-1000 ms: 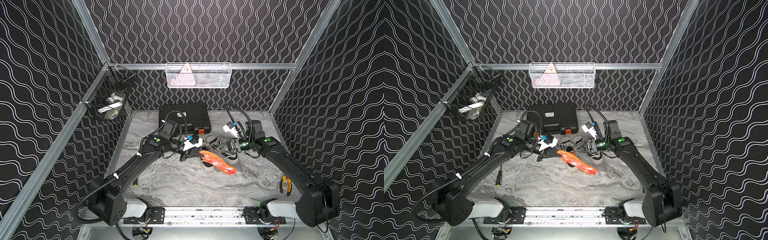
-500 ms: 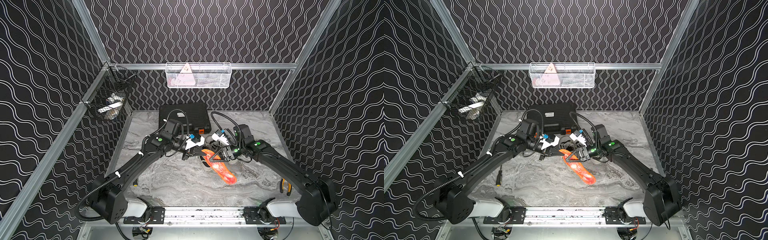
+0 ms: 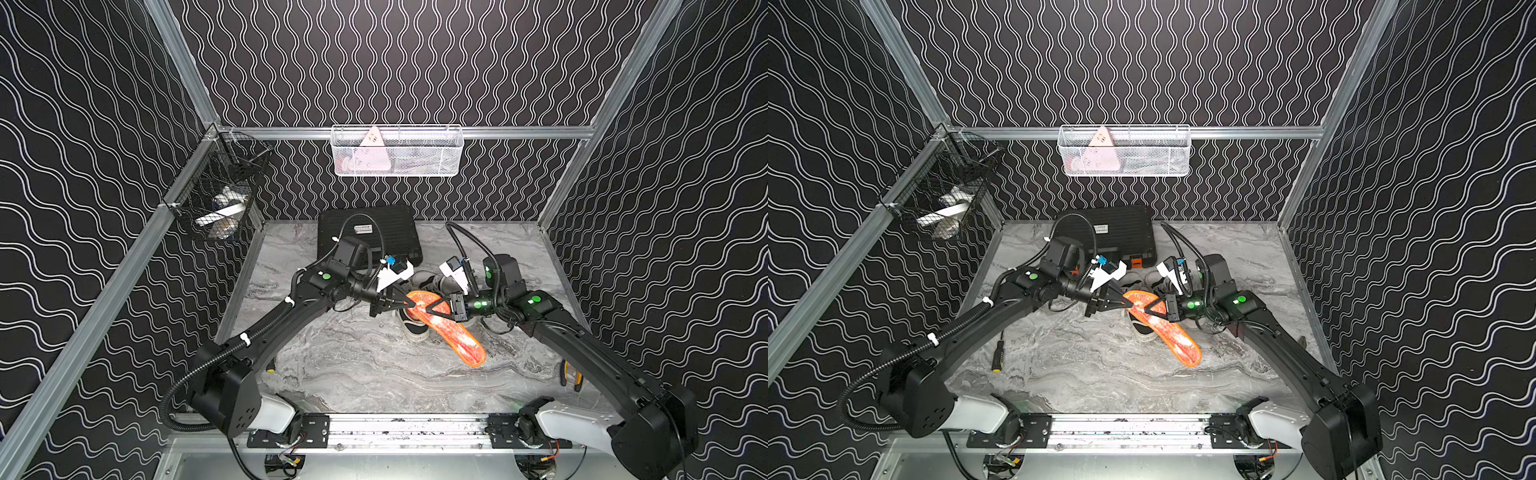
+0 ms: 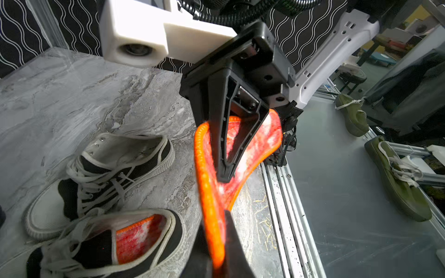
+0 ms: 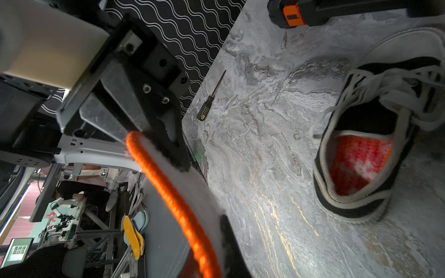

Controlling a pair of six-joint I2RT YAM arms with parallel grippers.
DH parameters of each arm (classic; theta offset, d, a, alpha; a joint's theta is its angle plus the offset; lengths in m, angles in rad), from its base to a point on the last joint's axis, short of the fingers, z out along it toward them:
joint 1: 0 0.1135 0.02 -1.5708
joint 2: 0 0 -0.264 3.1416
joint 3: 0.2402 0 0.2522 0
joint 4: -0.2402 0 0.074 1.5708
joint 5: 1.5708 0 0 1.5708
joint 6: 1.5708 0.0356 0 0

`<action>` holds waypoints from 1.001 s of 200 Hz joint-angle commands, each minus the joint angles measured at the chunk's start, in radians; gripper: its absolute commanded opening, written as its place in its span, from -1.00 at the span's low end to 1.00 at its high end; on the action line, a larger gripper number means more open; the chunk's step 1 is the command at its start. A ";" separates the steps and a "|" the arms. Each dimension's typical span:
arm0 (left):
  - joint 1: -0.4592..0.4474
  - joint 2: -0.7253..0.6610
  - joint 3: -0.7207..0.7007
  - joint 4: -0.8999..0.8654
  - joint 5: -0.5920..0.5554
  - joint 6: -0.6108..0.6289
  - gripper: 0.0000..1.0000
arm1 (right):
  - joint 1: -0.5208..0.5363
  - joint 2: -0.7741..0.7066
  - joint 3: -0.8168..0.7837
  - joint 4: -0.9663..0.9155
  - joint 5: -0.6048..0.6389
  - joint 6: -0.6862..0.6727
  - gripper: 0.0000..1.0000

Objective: Insert the insole into the shoe

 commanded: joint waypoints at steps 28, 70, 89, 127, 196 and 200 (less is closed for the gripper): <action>-0.007 -0.186 -0.153 0.151 -0.100 0.205 -0.04 | -0.008 0.043 0.101 -0.168 -0.242 -0.131 -1.00; 0.001 -0.177 -0.080 0.040 -0.259 0.435 0.02 | -0.070 0.087 0.172 -0.402 -0.407 -0.284 -0.99; -0.001 -0.215 -0.146 0.196 -0.344 0.440 0.03 | -0.071 0.113 0.208 -0.484 -0.433 -0.342 -0.97; -0.102 -0.270 -0.264 0.396 -0.521 0.495 0.01 | -0.071 0.132 0.221 -0.502 -0.431 -0.340 -0.95; -0.119 -0.280 -0.250 0.425 -0.445 0.350 -0.03 | -0.069 0.163 0.236 -0.494 -0.208 -0.315 -0.92; -0.114 -0.271 -0.230 0.383 -0.419 0.344 -0.05 | -0.069 0.156 0.231 -0.473 -0.177 -0.301 -0.91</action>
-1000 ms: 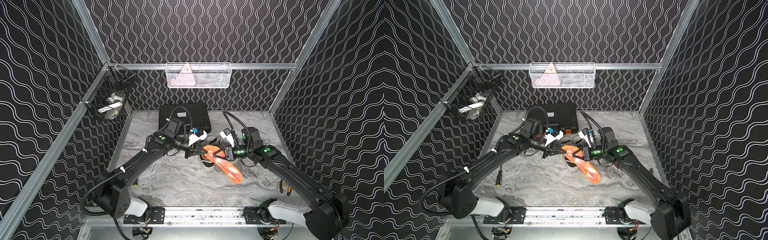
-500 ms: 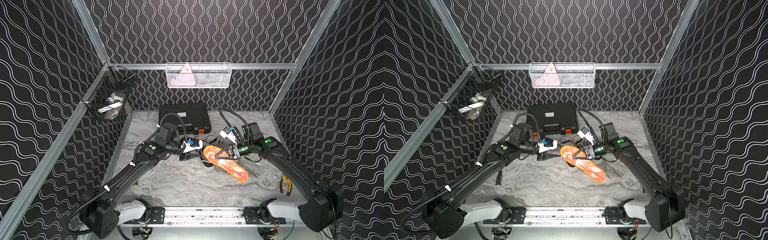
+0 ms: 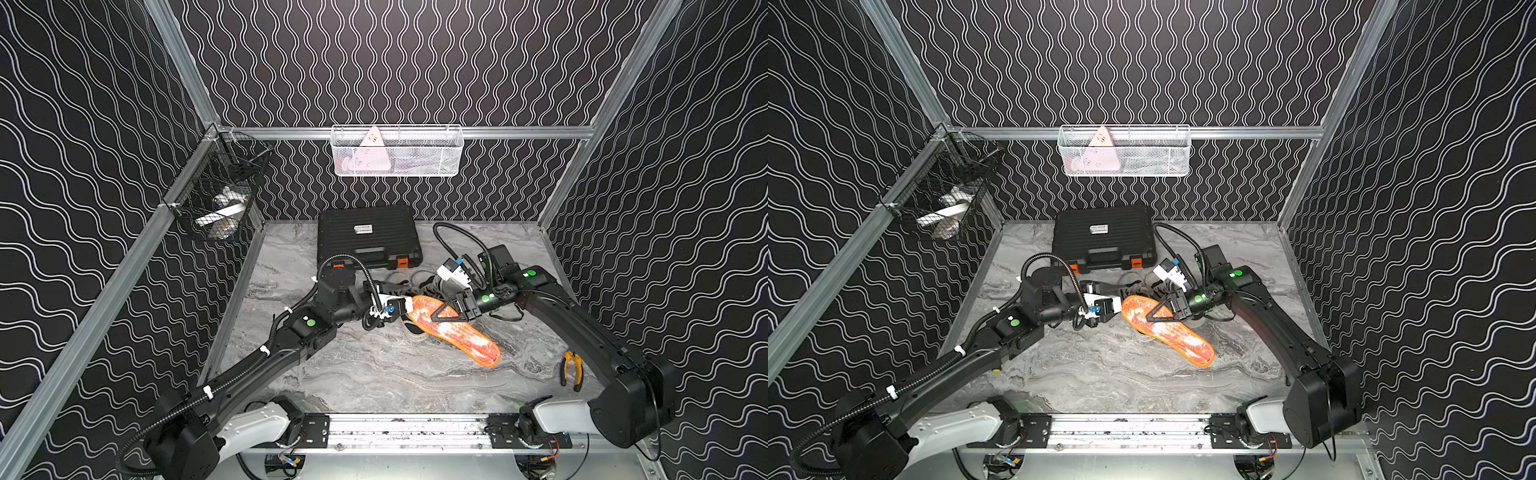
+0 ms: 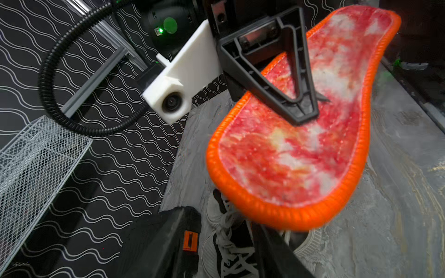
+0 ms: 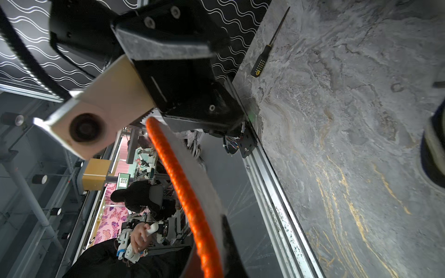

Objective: Insert the insole into the shoe

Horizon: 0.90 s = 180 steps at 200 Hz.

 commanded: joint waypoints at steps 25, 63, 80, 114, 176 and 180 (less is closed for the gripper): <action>0.083 0.138 0.268 -0.466 0.272 -0.079 -0.07 | 0.003 -0.078 -0.034 0.185 0.372 0.072 -0.92; 0.138 0.301 0.480 -0.825 0.523 -0.056 -0.08 | 0.010 -0.129 -0.087 0.309 0.405 0.065 -0.95; 0.139 0.356 0.527 -0.871 0.543 -0.040 -0.08 | 0.028 -0.133 -0.092 0.332 0.398 0.060 -0.95; 0.136 0.403 0.573 -0.894 0.541 -0.037 -0.07 | 0.052 -0.119 -0.085 0.336 0.393 0.045 -0.95; 0.153 0.385 0.525 -0.743 0.436 -0.164 -0.10 | 0.084 -0.111 -0.070 0.310 0.383 0.014 -0.93; 0.160 0.381 0.523 -0.727 0.430 -0.181 -0.08 | 0.084 -0.109 -0.069 0.296 0.384 0.004 -0.93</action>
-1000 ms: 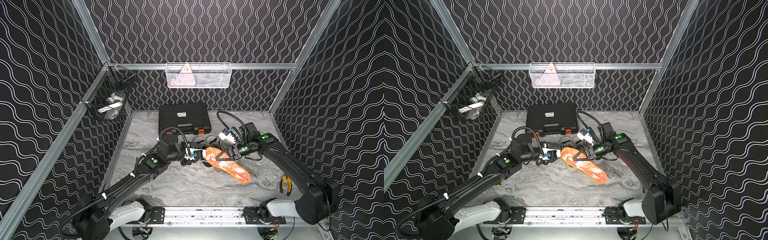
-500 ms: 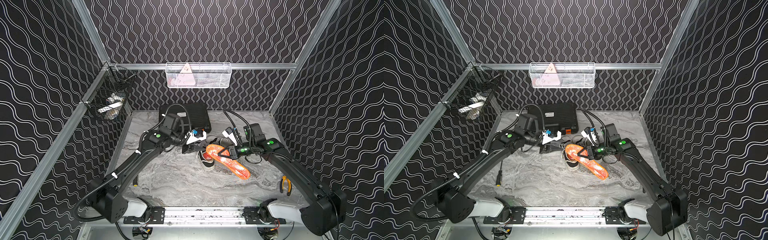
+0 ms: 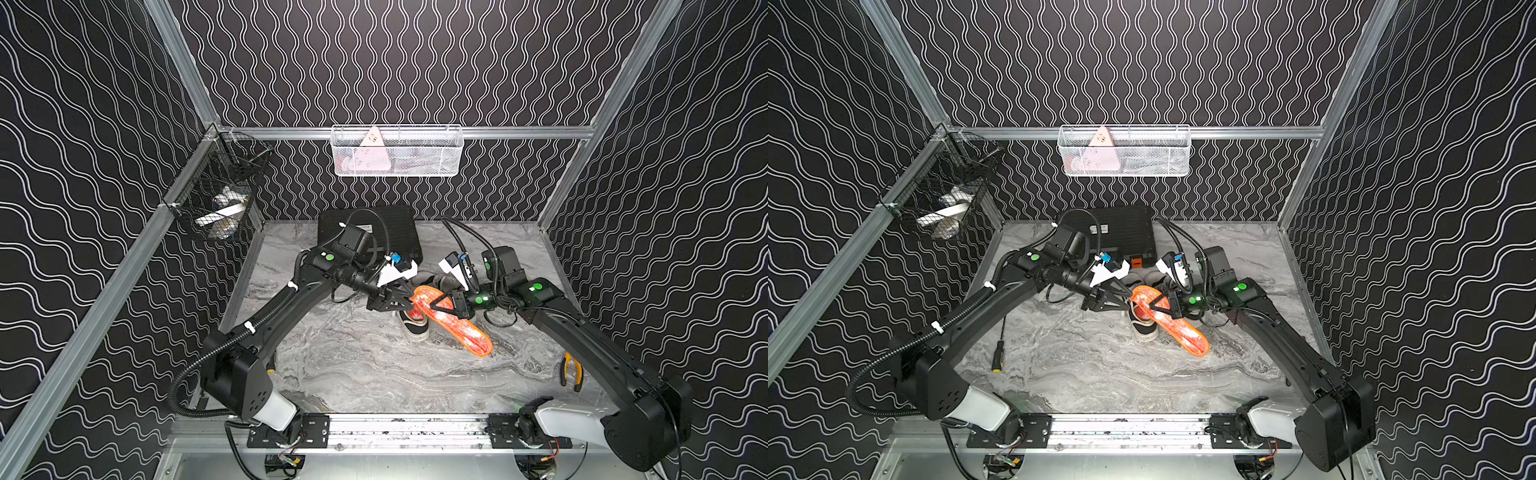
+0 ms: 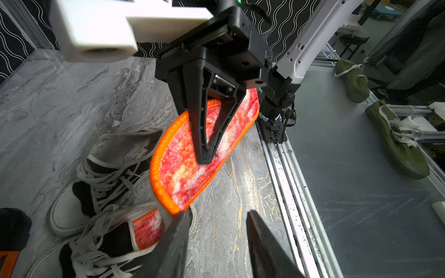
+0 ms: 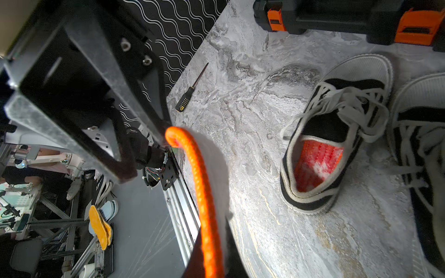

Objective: Insert the insole into the shoe

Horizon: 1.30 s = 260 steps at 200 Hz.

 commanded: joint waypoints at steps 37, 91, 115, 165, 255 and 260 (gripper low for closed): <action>0.048 0.005 0.016 0.091 -0.082 -0.104 -0.03 | 0.027 -0.012 0.020 -0.049 -0.035 -0.093 -0.92; 0.044 0.050 0.070 -0.008 0.017 -0.065 0.02 | 0.052 -0.016 0.011 -0.023 -0.009 -0.084 -0.90; 0.017 0.074 0.093 -0.070 0.029 -0.044 -0.08 | 0.077 0.004 0.028 0.009 0.015 -0.074 -0.90; 0.004 0.075 0.086 -0.123 0.020 -0.070 -0.92 | 0.083 -0.010 0.016 0.076 0.114 -0.062 -0.85; 0.006 0.134 0.147 -0.104 0.103 -0.400 -1.00 | 0.131 -0.202 -0.140 0.229 0.435 -0.285 0.55; 0.005 0.140 0.153 -0.117 0.095 -0.398 -1.00 | 0.133 -0.207 -0.146 0.237 0.441 -0.295 0.56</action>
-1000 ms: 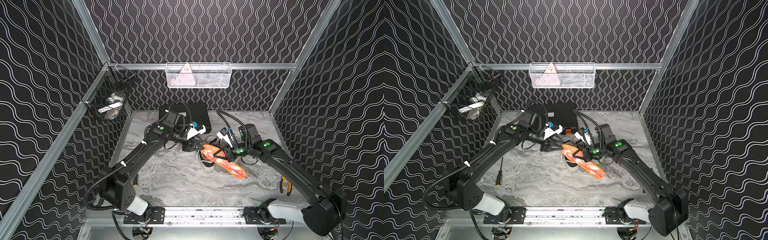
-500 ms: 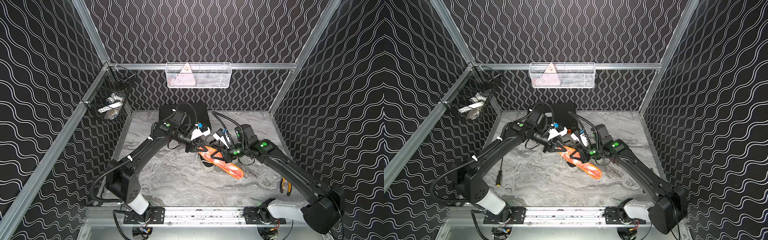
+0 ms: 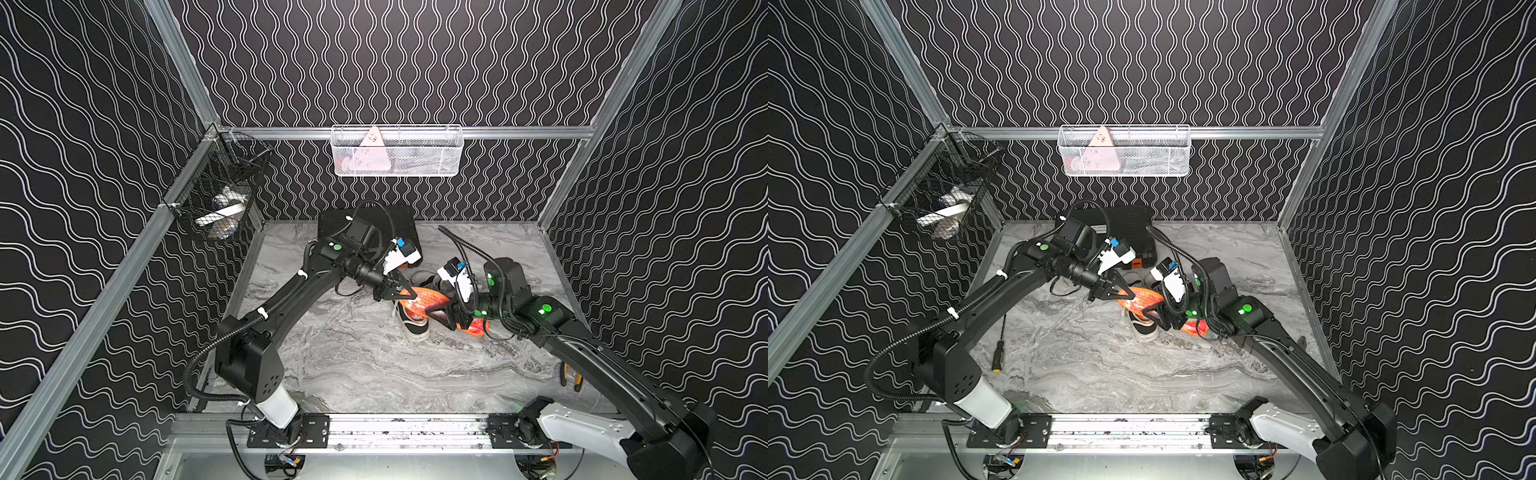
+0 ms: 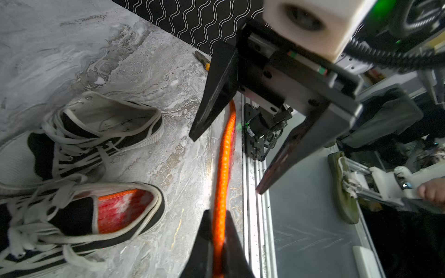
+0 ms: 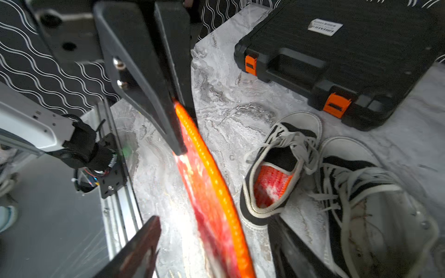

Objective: Insert the insole into the shoe

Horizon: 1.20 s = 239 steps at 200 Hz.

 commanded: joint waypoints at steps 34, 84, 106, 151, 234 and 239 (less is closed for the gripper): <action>-0.021 0.025 0.039 -0.070 0.011 -0.038 -1.00 | 0.024 0.003 -0.023 0.099 0.107 -0.170 0.58; -0.025 0.100 0.108 -0.103 -0.050 -0.148 -1.00 | 0.082 0.052 0.029 0.078 0.119 -0.207 0.40; -0.026 0.146 0.150 -0.132 -0.083 -0.207 -1.00 | 0.155 0.030 0.003 0.100 0.216 -0.210 0.40; -0.005 0.171 0.156 -0.076 -0.082 -0.348 -1.00 | 0.275 0.033 -0.051 0.109 0.403 -0.241 0.36; 0.036 0.193 0.165 -0.081 -0.005 -0.459 -1.00 | 0.445 0.150 -0.183 0.435 0.834 -0.402 0.51; 0.040 0.190 0.160 -0.077 0.003 -0.464 -1.00 | 0.448 0.160 -0.187 0.458 0.867 -0.408 0.51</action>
